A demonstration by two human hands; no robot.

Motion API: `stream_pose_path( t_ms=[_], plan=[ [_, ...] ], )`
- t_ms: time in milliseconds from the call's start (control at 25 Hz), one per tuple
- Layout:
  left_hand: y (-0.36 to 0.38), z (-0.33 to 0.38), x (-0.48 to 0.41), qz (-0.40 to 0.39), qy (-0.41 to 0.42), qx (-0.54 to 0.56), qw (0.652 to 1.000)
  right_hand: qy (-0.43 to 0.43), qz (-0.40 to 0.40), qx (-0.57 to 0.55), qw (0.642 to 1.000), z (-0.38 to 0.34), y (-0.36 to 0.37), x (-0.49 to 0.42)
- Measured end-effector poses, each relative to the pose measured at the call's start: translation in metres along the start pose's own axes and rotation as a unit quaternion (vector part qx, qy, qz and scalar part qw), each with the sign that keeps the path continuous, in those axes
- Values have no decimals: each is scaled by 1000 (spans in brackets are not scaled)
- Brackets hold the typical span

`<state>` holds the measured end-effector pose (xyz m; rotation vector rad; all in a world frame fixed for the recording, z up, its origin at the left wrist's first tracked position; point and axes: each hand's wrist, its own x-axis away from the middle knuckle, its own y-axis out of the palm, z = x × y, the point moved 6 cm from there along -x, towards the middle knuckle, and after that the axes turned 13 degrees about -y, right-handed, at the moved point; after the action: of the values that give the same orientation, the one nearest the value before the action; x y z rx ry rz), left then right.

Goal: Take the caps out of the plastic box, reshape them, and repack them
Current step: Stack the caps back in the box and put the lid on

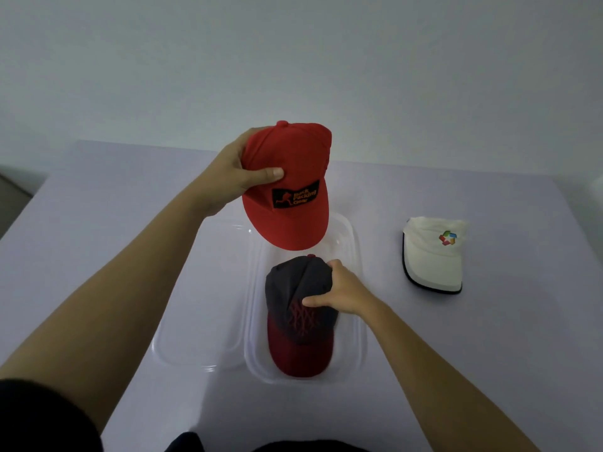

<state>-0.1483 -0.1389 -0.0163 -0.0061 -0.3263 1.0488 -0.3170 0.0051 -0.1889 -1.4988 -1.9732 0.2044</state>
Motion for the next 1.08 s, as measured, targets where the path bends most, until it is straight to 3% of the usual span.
stream_pose_path(
  t_ms=[120, 520, 680, 840, 1080],
  plan=[
    [6, -13, -16, -6, -19, 2, 1000, -42, -29, 0, 999, -9, 3, 5],
    [64, -118, -17, -167, -199, -33, 965, -163, 8, 33, 986, -34, 14, 45],
    [68, -140, -4, -188, -255, 18, 948, -167, 60, 23, 984, -23, 13, 46],
    [73, -149, 0, -181, -284, 26, 941, -168, 123, 86, 974, -10, 3, 40],
    [76, -157, 1, -164, -316, 34, 934, -110, 126, 111, 980, 0, -5, 23]
  ],
)
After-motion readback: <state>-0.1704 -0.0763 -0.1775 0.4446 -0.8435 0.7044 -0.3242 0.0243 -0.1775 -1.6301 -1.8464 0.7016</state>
